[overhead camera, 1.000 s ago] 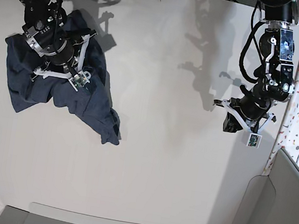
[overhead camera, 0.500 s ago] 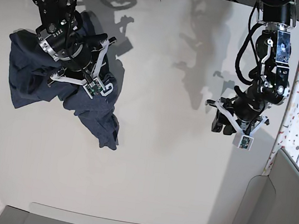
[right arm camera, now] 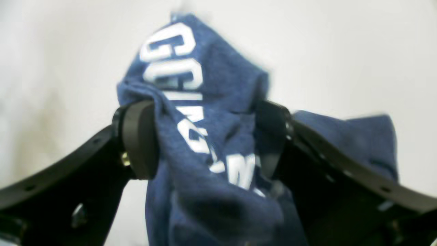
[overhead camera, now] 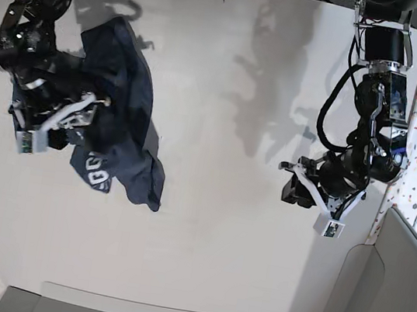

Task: Layout the t-shirt on the table in an organized manner, then fold the t-shirt properly
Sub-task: 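Shake and lay the shirt down with the right gripper, then release, then reach the left gripper across and grasp the shirt's hem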

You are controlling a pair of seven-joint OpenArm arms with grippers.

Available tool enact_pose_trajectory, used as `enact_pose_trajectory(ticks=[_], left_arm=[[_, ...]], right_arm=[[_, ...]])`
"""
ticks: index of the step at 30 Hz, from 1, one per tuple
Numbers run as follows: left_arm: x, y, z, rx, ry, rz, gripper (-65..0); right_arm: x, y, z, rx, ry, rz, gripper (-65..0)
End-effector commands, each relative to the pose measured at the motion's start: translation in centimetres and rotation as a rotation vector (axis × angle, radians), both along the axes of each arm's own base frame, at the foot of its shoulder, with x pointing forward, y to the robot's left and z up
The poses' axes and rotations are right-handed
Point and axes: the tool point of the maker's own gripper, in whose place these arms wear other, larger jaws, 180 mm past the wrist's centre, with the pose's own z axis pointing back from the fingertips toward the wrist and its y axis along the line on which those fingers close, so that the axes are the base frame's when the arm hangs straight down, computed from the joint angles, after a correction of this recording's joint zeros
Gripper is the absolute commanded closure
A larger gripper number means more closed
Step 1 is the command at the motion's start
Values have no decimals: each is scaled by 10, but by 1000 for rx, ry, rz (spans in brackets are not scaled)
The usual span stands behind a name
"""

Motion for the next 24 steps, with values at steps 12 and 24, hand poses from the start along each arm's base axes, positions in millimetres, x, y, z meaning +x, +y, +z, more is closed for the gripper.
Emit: enact_pose_trajectory(ticks=[12,24], left_arm=[[-13,-84,18,36,-49,-448,-204],[4,-137,48,-59,-161,-520,-203]], right_arm=[[-61,-74,-8,264,8,-254,-421],[-118,-163,-11,139,36,-542,-421]])
